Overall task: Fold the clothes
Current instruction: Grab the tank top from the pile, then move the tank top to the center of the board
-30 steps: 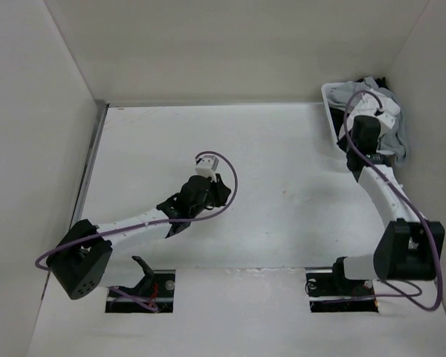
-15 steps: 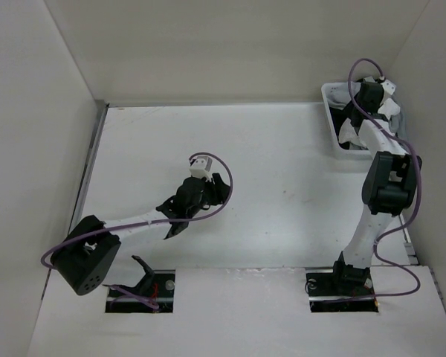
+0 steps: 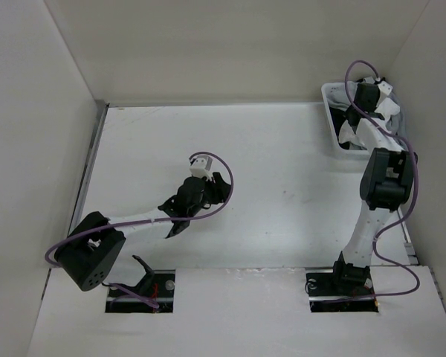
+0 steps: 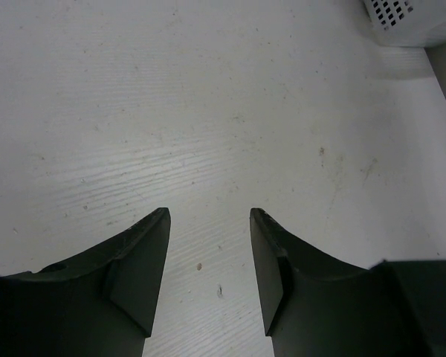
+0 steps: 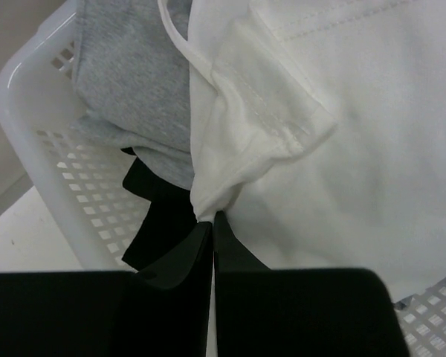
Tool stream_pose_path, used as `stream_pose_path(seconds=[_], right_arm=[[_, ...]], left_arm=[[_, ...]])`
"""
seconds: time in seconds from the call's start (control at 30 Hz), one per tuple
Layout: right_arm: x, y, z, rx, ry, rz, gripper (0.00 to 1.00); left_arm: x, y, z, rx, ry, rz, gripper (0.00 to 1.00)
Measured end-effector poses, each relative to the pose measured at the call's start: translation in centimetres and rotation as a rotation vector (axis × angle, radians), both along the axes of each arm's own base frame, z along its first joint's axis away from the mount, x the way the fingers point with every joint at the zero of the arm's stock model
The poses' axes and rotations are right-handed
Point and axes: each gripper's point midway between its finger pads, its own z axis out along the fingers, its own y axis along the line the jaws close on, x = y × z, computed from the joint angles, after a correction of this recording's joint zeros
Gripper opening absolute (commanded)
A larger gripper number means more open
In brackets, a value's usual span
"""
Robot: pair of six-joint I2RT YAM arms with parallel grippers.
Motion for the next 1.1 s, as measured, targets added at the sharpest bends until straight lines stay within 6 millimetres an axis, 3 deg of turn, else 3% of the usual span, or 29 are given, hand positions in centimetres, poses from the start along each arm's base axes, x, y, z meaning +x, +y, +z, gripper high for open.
stream_pose_path(seconds=[0.13,0.2,0.27,0.33,0.47,0.57,0.67,0.77,0.83,0.93,1.0,1.1], right_arm=[[-1.5,0.2,0.7,-0.018,-0.004,-0.014,0.02],[-2.9,0.7,2.3,-0.030,-0.019,-0.013,0.02],[-4.4,1.8,5.1,-0.041,-0.062,-0.002,0.02],[-6.2,3.5,9.2,-0.051,-0.138,0.021,0.02],[-10.9,8.6,19.0,-0.055,-0.358,0.114,0.02],[-15.6,14.0,25.8,-0.034,-0.522,0.237,0.02],[-21.0,19.7,31.1,0.024,-0.665,0.398,0.03],[-26.7,24.0,34.7,0.100,-0.769,0.565,0.03],[-29.6,25.9,36.0,0.150,-0.811,0.653,0.03],[-32.0,28.4,36.7,0.211,-0.832,0.754,0.04],[-32.0,30.4,35.6,0.236,-0.803,0.801,0.04],[-29.3,34.2,30.8,0.236,-0.688,0.847,0.04]], left_arm=[[0.0,0.0,0.1,-0.002,-0.002,0.001,0.45],[0.0,0.0,0.1,-0.003,-0.003,0.000,0.45],[0.0,-0.1,0.1,-0.004,-0.004,-0.002,0.45],[-0.1,-0.2,0.2,-0.006,-0.006,-0.004,0.45],[-0.2,-0.2,1.2,-0.023,-0.020,-0.004,0.44],[-0.3,0.4,2.8,-0.047,-0.043,0.013,0.44],[-0.4,1.7,5.5,-0.086,-0.093,0.057,0.44],[-0.6,3.8,8.9,-0.136,-0.160,0.124,0.45],[-0.7,5.4,10.9,-0.166,-0.199,0.169,0.45],[-0.9,7.7,12.9,-0.198,-0.237,0.232,0.45],[-0.8,9.1,13.4,-0.205,-0.242,0.270,0.45],[-0.4,10.7,12.8,-0.195,-0.222,0.322,0.45]])
